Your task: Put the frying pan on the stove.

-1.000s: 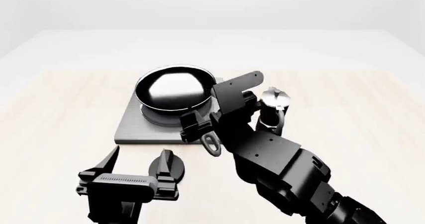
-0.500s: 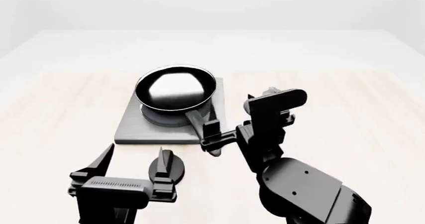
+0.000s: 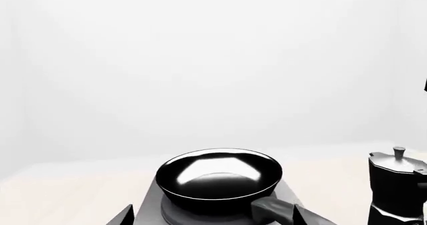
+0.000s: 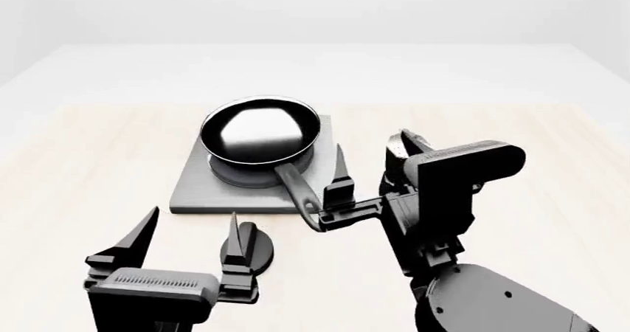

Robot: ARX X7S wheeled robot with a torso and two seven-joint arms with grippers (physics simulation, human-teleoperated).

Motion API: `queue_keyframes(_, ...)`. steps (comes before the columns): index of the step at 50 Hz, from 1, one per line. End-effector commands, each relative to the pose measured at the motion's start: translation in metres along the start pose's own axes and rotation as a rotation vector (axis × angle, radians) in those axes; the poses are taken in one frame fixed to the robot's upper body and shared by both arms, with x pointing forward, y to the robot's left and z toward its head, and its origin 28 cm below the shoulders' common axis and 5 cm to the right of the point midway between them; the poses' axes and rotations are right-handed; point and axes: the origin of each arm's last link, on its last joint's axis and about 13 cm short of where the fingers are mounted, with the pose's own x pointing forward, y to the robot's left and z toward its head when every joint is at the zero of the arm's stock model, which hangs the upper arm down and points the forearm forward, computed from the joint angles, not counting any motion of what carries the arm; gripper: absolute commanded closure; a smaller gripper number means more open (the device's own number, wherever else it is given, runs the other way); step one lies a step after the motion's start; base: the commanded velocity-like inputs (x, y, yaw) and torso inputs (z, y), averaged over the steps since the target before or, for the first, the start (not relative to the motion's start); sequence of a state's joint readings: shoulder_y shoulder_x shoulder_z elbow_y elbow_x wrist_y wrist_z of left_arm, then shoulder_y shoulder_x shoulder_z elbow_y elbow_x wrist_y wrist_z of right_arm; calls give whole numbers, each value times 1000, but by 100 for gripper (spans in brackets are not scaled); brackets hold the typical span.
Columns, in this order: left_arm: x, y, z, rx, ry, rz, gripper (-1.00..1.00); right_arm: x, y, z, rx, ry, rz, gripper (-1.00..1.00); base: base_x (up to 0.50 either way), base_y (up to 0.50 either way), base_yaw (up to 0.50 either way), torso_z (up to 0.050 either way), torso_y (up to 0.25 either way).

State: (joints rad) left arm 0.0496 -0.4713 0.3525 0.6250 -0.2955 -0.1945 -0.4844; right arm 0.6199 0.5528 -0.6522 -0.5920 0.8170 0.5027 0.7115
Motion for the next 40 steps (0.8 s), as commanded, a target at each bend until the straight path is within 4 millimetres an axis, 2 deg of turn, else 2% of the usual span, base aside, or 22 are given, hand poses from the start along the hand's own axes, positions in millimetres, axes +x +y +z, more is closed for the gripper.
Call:
queue_keyframes(1, -4, -1, 13, 8, -34, -5, -100, -13, 0, 14, -4, -50, -6, -100, 0, 0, 0, 0, 0)
queue_keyframes(20, -11, -3, 26, 19, -79, -6, -100, -33, 0, 23, -10, -103, -19, -100, 0, 0, 0, 0, 0)
queue_keyframes(40, -29, -4, 49, 24, -156, -21, -100, -60, 3, 37, 2, -183, -23, -100, 0, 0, 0, 0, 0)
